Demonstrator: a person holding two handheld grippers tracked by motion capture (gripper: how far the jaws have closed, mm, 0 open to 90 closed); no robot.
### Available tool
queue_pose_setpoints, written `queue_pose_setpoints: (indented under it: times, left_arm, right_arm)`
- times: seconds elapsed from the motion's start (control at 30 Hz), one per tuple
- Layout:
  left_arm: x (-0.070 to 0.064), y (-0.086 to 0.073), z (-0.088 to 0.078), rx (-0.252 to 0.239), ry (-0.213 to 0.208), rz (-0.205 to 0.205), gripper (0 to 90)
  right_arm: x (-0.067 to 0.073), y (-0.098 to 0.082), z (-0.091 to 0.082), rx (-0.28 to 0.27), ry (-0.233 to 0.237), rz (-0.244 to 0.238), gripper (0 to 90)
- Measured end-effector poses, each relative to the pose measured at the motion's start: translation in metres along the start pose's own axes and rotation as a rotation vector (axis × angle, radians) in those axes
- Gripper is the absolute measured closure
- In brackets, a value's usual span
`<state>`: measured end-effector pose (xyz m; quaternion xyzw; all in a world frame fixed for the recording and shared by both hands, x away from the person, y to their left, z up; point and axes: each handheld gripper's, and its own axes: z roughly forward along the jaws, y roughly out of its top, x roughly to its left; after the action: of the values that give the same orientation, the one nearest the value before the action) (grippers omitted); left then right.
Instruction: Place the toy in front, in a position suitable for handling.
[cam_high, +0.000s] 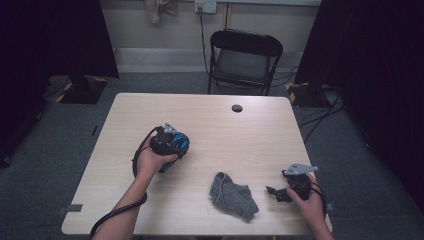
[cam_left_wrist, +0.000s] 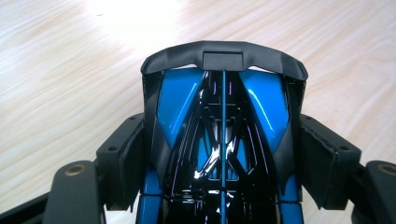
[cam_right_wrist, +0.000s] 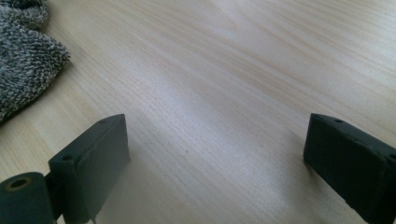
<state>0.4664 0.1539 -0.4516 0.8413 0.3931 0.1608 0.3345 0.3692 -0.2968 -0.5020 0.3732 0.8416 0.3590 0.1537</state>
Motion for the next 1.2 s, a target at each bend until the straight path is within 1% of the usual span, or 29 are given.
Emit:
queue_pose_setpoints:
  times: [0.03, 0.13, 0.17, 0.2, 0.23, 0.27, 0.37, 0.4, 0.43, 0.47, 0.5, 0.57, 0.67, 0.7, 0.73, 0.77, 0.87, 0.9, 0.93, 1.0, 1.2]
  left_arm:
    - [0.000, 0.000, 0.000, 0.000, 0.000, 0.000, 25.8]
    - [-0.007, 0.003, 0.006, 0.002, -0.016, 0.018, 25.8]
    - [-0.010, 0.006, 0.009, 0.012, -0.021, 0.039, 25.8]
    - [-0.010, 0.006, 0.009, 0.012, -0.021, 0.039, 25.8]
    - [-0.013, 0.007, 0.011, 0.007, -0.025, 0.038, 25.7]
    - [-0.016, 0.009, 0.014, 0.009, -0.033, 0.046, 25.8]
    - [-0.019, 0.011, 0.018, 0.011, -0.043, 0.046, 25.8]
    - [-0.023, 0.013, 0.021, 0.008, -0.049, 0.046, 25.7]
    - [-0.023, 0.013, 0.021, 0.008, -0.049, 0.046, 25.8]
    - [-0.027, 0.016, 0.024, 0.014, -0.053, 0.059, 25.7]
    - [-0.029, 0.017, 0.026, 0.011, -0.061, 0.052, 25.7]
    - [-0.032, 0.019, 0.029, 0.012, -0.056, 0.063, 25.8]
    - [-0.035, 0.021, 0.033, 0.009, -0.064, 0.058, 25.7]
    - [-0.037, 0.022, 0.034, 0.013, -0.065, 0.068, 25.7]
    - [-0.038, 0.022, 0.036, 0.013, -0.064, 0.065, 25.7]
    - [-0.040, 0.022, 0.039, 0.018, -0.066, 0.072, 25.7]
    - [-0.044, 0.023, 0.046, 0.029, -0.068, 0.068, 25.7]
    - [-0.046, 0.023, 0.050, 0.036, -0.067, 0.076, 25.6]
    - [-0.047, 0.023, 0.052, 0.035, -0.063, 0.075, 25.7]
    - [-0.049, 0.024, 0.053, 0.030, -0.070, 0.075, 25.6]
    - [-0.053, 0.026, 0.056, 0.036, -0.063, 0.088, 25.6]
  right_arm:
    - [0.000, 0.000, 0.000, 0.000, 0.000, 0.000, 6.4]
    - [0.000, 0.000, 0.000, 0.000, 0.000, 0.000, 6.4]
    - [0.000, 0.000, 0.000, 0.000, 0.000, 0.000, 6.4]
    - [0.000, 0.000, 0.000, 0.000, 0.000, 0.000, 6.4]
    - [0.000, 0.000, 0.000, 0.000, 0.000, 0.000, 6.4]
    - [0.000, 0.000, 0.000, 0.000, 0.000, 0.000, 6.4]
    - [0.000, 0.000, 0.000, 0.000, 0.000, -0.001, 6.4]
    - [0.000, 0.000, 0.000, 0.000, 0.000, 0.000, 6.4]
    - [0.000, 0.000, 0.000, 0.000, 0.000, 0.000, 6.4]
    - [0.000, 0.000, 0.000, 0.000, 0.000, 0.000, 6.4]
    - [0.000, 0.000, 0.000, 0.000, 0.000, -0.001, 6.4]
    - [0.000, 0.000, 0.000, 0.000, 0.000, 0.000, 6.4]
    - [0.000, 0.000, 0.000, 0.000, 0.000, 0.000, 6.4]
    - [0.000, 0.000, 0.000, 0.000, 0.000, 0.000, 6.4]
    - [0.000, 0.000, 0.000, 0.000, 0.000, 0.000, 6.4]
    - [0.000, 0.000, 0.000, 0.000, 0.000, 0.000, 6.4]
    - [0.000, 0.000, 0.000, 0.000, 0.000, -0.001, 6.4]
    - [0.000, 0.000, 0.000, 0.000, 0.000, 0.000, 6.4]
    - [0.000, 0.000, 0.000, 0.000, 0.000, -0.001, 6.3]
    - [0.000, 0.000, 0.000, 0.000, 0.000, -0.001, 6.3]
    - [0.000, 0.000, 0.000, 0.000, 0.000, -0.001, 6.3]
